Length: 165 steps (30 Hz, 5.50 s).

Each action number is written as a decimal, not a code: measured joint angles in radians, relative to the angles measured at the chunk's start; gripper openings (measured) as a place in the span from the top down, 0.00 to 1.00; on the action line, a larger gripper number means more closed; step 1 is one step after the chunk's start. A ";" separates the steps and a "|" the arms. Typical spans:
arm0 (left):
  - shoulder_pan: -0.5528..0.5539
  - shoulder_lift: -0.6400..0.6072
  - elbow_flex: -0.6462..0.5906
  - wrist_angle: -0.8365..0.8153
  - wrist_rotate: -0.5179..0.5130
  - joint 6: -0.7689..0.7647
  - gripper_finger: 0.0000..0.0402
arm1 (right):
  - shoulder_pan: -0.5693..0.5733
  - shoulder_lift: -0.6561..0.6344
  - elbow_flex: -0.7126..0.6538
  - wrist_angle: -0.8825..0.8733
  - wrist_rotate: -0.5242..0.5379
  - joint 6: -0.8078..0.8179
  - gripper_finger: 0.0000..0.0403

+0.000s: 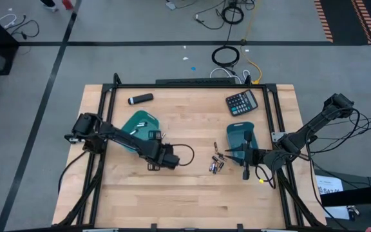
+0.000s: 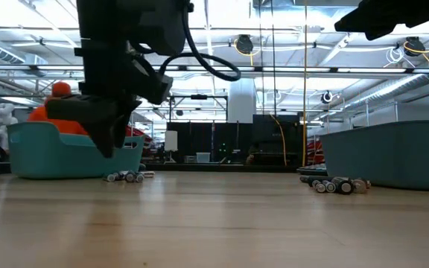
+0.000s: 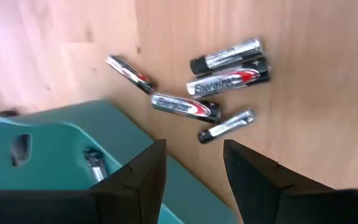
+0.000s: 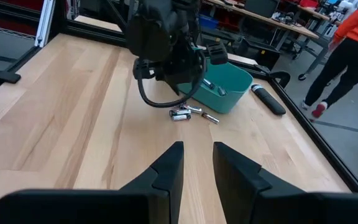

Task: Sort batteries
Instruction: Put the silver battery into the green bin

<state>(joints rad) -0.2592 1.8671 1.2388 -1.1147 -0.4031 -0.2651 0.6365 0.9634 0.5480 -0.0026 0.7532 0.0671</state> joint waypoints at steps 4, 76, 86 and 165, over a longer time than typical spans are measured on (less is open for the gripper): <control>-0.010 0.000 0.000 0.013 0.042 0.100 0.57 | 0.000 0.000 0.000 0.000 0.000 -0.005 0.81; 0.103 -0.060 0.215 -0.379 0.114 -0.152 0.95 | 0.008 0.000 0.000 0.005 -0.027 0.028 0.81; 0.203 -0.216 0.121 -0.454 0.041 -0.316 0.80 | 0.008 0.000 0.000 0.002 -0.027 0.027 0.81; 0.224 0.260 0.425 -0.380 0.091 -0.328 0.96 | -0.061 0.000 -0.049 0.097 -0.104 -0.043 0.81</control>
<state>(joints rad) -0.0356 2.1268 1.6641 -1.4943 -0.3122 -0.5932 0.5754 0.9634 0.4988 0.0944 0.6495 0.0245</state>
